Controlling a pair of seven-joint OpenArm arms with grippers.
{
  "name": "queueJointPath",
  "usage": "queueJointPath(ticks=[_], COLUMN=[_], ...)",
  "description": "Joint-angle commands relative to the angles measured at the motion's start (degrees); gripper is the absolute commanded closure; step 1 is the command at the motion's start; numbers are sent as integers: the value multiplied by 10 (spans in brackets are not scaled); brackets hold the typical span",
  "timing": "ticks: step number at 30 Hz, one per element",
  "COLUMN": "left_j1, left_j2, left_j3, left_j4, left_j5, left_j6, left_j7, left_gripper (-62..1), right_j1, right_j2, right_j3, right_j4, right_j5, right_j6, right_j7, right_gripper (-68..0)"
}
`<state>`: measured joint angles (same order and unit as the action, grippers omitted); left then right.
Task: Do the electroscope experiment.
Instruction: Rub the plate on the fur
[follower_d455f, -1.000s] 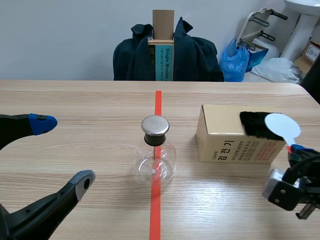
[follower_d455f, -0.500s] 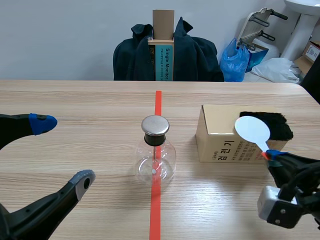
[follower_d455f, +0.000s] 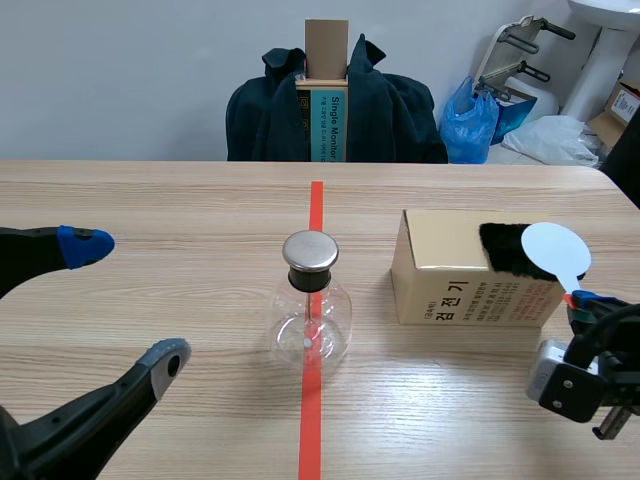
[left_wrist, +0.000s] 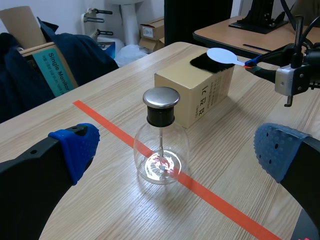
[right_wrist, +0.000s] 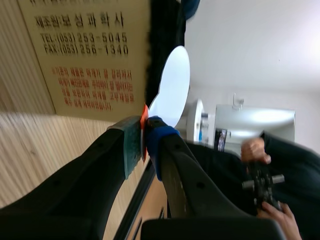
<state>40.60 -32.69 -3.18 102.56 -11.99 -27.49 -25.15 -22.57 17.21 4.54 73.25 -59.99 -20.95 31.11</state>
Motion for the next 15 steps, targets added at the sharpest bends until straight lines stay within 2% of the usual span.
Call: queueJointPath(ticks=[1, 2, 3, 5, 6, 7, 11, 12, 15], left_j1=[-2, -2, -2, -2, -2, -2, -2, -2, -2], left_j2=[3, 3, 3, 3, 3, 3, 3, 3, 3], left_j3=[-2, -2, -2, -2, -2, -2, -2, -2, -2], left_j4=[3, 3, 3, 3, 3, 3, 3, 3, 3], left_j5=[-6, -6, -6, -6, -6, -6, -6, -6, -6], left_j6=[-1, -1, -1, -1, -1, -1, -1, -1, -1], left_j7=[-8, -8, -8, -8, -8, -8, -8, -8, -8], left_gripper=[-623, -623, -623, -623, -623, -623, -623, -623, -623], right_j1=[6, 7, 6, 3, 3, 3, 7, 7, 3], right_j2=[6, 4, 2, 2, 3, 4, 3, 2, 3], right_j3=[-1, -1, -1, -1, -1, -1, -1, -1, 0], right_j4=[3, 3, 3, 3, 3, 3, 3, 3, 3], right_j5=[2, 2, 2, 2, 2, 2, 2, 2, 2], right_j6=[0, -1, -3, -4, -1, 0, 0, -2, -2], right_j7=[46, 54, 38, -27, -44, -43, 35, 28, -43], right_gripper=[-7, -7, -7, -7, -7, -7, -7, -7, -7])
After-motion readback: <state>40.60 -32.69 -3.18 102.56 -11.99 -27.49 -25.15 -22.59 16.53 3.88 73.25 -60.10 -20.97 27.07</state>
